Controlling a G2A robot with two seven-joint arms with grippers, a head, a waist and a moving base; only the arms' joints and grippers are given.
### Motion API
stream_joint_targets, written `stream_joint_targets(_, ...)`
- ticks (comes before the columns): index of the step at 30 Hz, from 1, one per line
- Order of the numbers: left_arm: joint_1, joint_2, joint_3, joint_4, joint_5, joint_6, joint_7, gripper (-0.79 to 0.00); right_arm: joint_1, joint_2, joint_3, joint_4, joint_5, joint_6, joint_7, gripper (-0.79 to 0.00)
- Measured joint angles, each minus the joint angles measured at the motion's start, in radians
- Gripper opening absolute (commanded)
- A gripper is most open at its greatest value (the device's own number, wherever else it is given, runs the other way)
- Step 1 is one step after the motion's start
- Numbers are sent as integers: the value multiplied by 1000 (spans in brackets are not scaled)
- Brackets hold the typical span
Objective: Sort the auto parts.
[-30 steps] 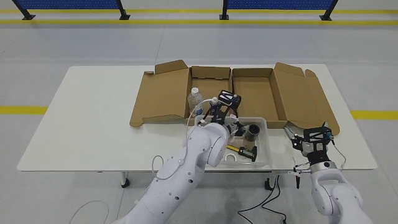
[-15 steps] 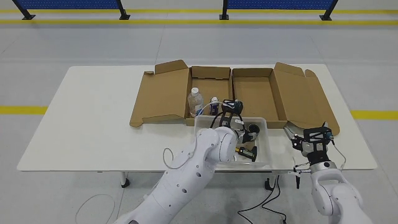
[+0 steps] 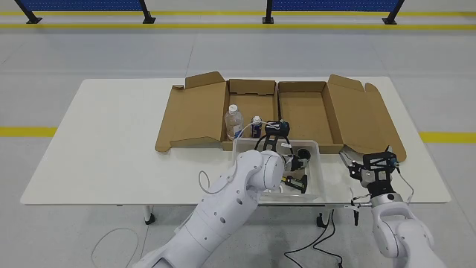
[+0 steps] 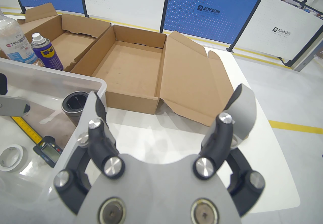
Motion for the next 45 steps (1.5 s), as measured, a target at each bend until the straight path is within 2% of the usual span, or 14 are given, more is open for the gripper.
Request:
stream_joint_targets(7, 3, 0, -3, 1, -3, 0, 3, 0, 0, 0, 0, 0, 0, 0, 0, 0)
stream_joint_targets(10, 15, 1, -24, 27, -33, -6, 49, 0, 0, 0, 0, 0, 0, 0, 0, 0)
stream_joint_targets(16, -49, -16, -26, 77, -84, 18, 65, 0, 0, 0, 0, 0, 0, 0, 0, 0)
stream_joint_targets(23, -138, -45, 2, 205, -152, 34, 61, 0, 0, 0, 0, 0, 0, 0, 0, 0)
stream_joint_targets(31, -202, -78, 41, 341, -201, 44, 93, 0, 0, 0, 0, 0, 0, 0, 0, 0)
stream_joint_targets(39, -238, -100, 47, 443, -248, 51, 124, -283, 0, 0, 0, 0, 0, 0, 0, 0)
stream_joint_targets(45, -261, -115, 53, 498, -270, 45, 137, -308, 0, 0, 0, 0, 0, 0, 0, 0)
